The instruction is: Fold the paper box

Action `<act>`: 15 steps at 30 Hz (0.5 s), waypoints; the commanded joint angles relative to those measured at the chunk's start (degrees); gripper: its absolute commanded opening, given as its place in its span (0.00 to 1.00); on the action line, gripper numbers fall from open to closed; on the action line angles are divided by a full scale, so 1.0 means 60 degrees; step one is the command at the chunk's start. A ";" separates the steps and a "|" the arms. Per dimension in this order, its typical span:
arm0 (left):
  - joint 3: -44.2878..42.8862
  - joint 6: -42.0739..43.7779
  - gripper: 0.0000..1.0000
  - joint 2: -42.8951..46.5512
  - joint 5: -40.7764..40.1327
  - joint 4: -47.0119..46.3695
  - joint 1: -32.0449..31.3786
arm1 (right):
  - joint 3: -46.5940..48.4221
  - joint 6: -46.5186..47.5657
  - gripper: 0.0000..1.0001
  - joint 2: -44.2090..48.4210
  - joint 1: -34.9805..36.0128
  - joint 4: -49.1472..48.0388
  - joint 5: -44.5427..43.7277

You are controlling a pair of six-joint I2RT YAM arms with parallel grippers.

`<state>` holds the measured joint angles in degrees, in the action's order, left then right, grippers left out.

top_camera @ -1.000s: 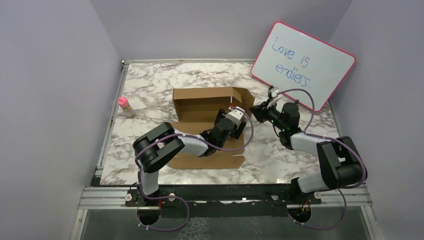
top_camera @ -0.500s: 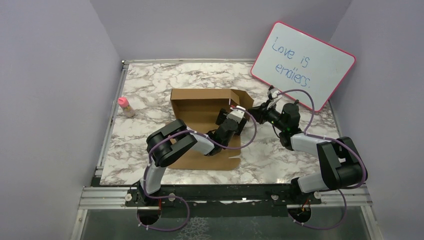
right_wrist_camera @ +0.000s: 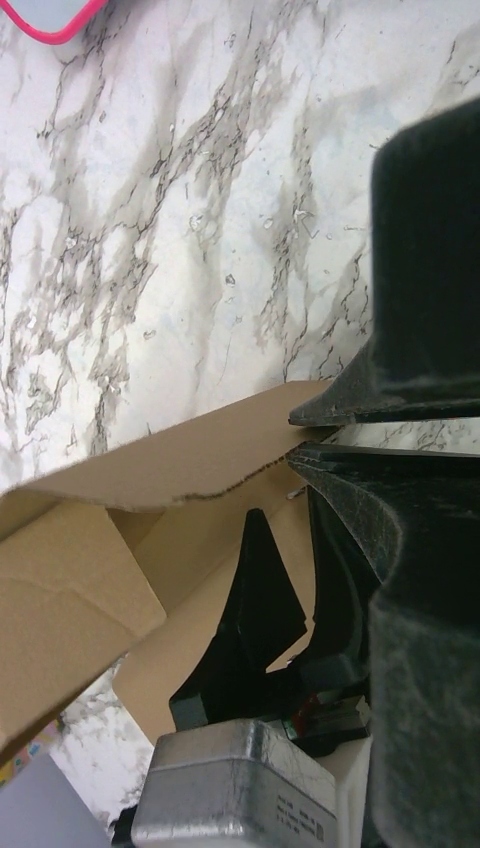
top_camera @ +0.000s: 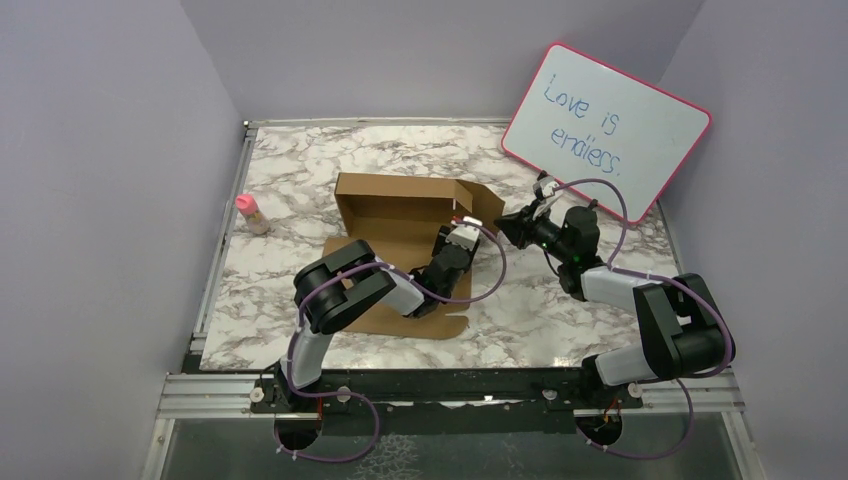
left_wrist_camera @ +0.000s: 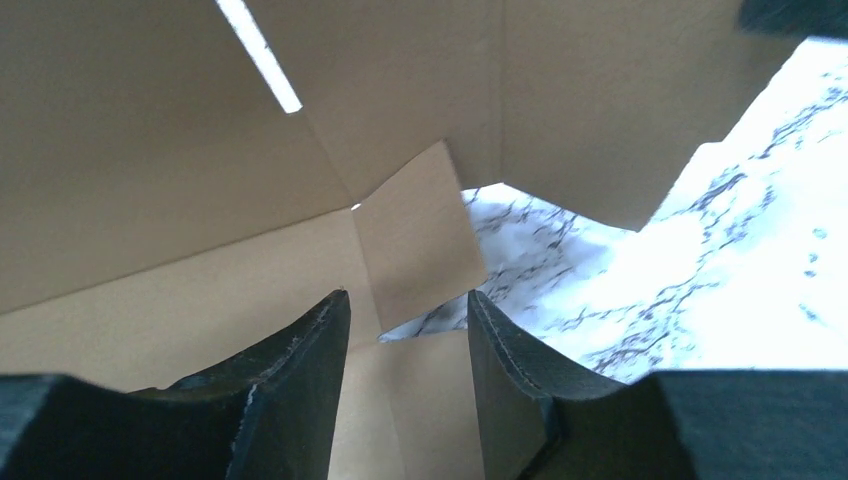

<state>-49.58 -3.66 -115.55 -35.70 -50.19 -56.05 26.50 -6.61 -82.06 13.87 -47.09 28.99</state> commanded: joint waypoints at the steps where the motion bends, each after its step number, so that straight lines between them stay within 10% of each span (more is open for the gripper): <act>1: 0.0513 -0.0603 0.47 0.0320 -0.0352 -0.0440 0.0152 | -0.0103 -0.0106 0.18 0.0164 -0.0012 -0.0411 0.0456; 10: 0.1188 -0.1122 0.48 0.0898 -0.0198 -0.0710 0.0504 | -0.0009 -0.0158 0.18 -0.0016 -0.0011 -0.0434 0.0824; 15: 0.1530 -0.0637 0.65 0.0864 0.0952 -0.1599 0.0507 | 0.0022 -0.0172 0.18 -0.0069 -0.0010 -0.0440 0.0921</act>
<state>-42.57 -8.78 -111.77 -35.92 -53.08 -52.93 26.50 -7.09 -82.08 13.87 -47.16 32.16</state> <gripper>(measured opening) 0.571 0.179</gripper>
